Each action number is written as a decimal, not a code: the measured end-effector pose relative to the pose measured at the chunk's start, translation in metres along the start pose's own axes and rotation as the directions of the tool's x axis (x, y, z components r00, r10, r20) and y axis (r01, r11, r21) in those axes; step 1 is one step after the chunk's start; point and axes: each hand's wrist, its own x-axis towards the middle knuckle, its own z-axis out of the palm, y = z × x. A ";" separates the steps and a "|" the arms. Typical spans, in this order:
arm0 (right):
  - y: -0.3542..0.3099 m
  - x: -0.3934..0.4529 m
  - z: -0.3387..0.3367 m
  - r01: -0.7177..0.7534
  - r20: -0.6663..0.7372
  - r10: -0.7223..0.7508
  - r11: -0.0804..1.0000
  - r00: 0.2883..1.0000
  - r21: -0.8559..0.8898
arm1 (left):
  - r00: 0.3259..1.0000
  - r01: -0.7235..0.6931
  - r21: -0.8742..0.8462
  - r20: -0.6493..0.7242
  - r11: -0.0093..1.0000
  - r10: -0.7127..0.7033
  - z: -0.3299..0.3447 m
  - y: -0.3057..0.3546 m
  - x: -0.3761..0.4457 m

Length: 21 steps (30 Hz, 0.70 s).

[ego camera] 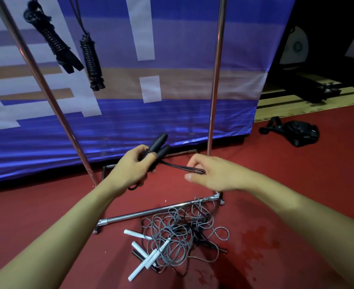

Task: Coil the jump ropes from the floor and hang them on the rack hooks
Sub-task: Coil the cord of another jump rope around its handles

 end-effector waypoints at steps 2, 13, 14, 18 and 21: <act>-0.002 -0.004 -0.004 0.057 -0.052 -0.070 0.974 0.996 -0.220 | 1.000 -0.022 0.073 -0.014 0.997 0.023 0.002 -0.001 0.001; -0.022 -0.012 -0.021 0.144 -0.152 -0.316 0.742 0.936 -0.654 | 0.950 -0.059 0.344 0.308 0.937 -0.054 0.003 -0.012 -0.004; -0.022 -0.012 -0.021 0.161 -0.145 -0.309 0.777 0.940 -0.609 | 0.946 -0.046 0.347 0.316 0.937 -0.070 0.006 -0.011 -0.005; -0.018 -0.008 -0.010 0.247 -0.175 -0.344 0.875 0.923 -0.417 | 0.906 -0.070 0.349 0.414 0.935 -0.087 0.011 -0.010 -0.010; -0.015 -0.002 -0.006 0.264 -0.229 -0.364 0.889 0.903 -0.373 | 0.860 -0.095 0.416 0.492 0.904 -0.136 0.015 -0.005 -0.014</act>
